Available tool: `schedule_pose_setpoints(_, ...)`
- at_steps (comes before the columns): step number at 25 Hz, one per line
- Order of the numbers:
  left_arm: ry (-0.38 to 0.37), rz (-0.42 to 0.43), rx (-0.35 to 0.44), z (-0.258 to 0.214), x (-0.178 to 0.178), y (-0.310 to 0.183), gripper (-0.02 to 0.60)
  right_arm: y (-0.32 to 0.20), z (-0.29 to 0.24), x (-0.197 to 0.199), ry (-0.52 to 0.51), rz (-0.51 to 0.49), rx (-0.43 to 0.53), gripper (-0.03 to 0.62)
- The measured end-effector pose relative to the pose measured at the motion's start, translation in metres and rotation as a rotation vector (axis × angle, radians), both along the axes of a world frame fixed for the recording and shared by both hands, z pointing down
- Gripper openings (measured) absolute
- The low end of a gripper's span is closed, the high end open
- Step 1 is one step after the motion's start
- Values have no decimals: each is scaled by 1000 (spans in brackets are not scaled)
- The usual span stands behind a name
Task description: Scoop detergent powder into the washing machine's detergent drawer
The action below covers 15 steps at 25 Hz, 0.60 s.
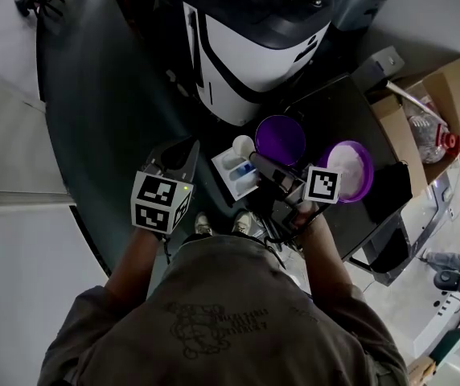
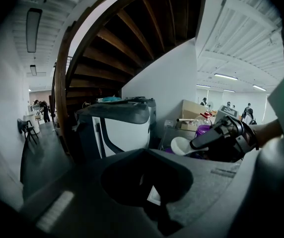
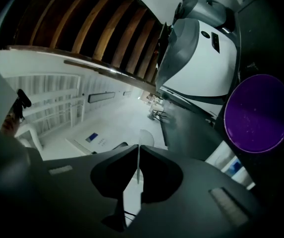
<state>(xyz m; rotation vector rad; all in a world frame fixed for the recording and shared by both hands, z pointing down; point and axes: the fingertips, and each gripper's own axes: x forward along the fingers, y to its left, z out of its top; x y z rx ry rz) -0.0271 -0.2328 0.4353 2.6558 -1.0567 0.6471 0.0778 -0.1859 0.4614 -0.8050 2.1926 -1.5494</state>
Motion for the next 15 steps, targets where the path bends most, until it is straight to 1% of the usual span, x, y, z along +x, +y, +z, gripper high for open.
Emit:
schedule_pose_setpoints(3, 5, -5, -19, 7, -2, 0, 0, -1, 23, -5, 87, -4, -38, 35)
schedule_pose_setpoints(7, 7, -8, -39, 14, -5, 1, 0, -3, 55, -8, 275, -37, -52, 35)
schedule_pose_setpoints(10, 6, -7, -48, 19, -8, 4, 0, -3, 80, -12, 385, -67, -68, 35)
schedule_pose_setpoints(15, 9, -17, -73, 32, -11, 8, 0, -2, 110, -18, 460, -101, -112, 35)
